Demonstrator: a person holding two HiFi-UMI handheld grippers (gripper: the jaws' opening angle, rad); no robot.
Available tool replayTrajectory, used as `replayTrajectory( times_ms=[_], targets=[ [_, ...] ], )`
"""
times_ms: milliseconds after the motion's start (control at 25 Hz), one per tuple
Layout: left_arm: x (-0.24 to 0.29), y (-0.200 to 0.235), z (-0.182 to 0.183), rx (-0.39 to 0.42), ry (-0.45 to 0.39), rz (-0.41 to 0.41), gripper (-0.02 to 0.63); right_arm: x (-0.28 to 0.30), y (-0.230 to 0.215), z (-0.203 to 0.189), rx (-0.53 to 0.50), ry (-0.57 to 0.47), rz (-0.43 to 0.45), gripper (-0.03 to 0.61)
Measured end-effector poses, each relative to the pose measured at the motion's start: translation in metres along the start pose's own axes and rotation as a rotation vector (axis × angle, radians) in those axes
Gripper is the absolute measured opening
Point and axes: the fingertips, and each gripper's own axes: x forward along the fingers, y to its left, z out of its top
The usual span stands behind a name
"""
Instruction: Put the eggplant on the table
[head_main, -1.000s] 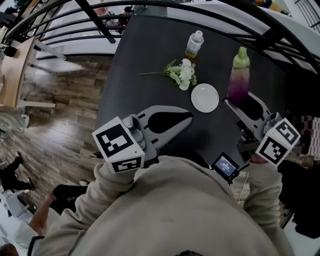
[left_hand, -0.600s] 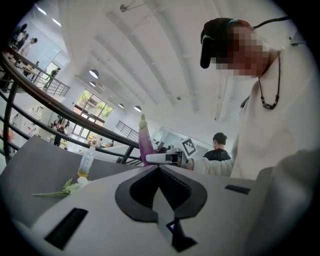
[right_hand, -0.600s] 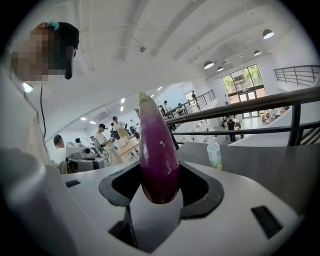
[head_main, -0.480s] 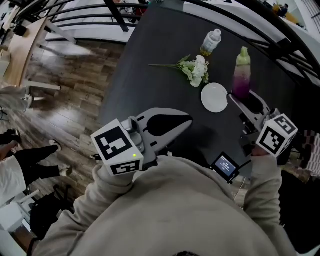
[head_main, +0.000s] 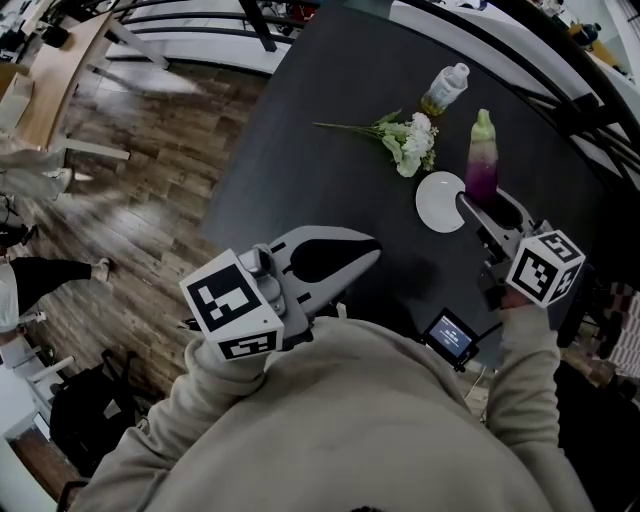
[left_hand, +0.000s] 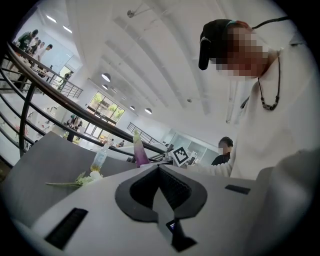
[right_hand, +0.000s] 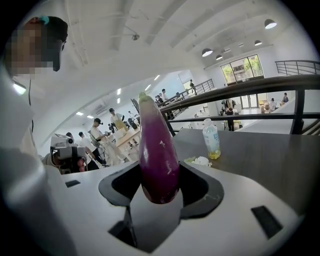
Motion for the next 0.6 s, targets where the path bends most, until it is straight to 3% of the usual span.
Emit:
replayTrajectory(
  times_ms=[600],
  targets=[
    [-0.016, 0.005, -0.015, -0.049, -0.024, 0.097, 0.006, 0.036, -0.065, -0.057, 0.043, 0.153, -0.085, 0.238]
  ],
)
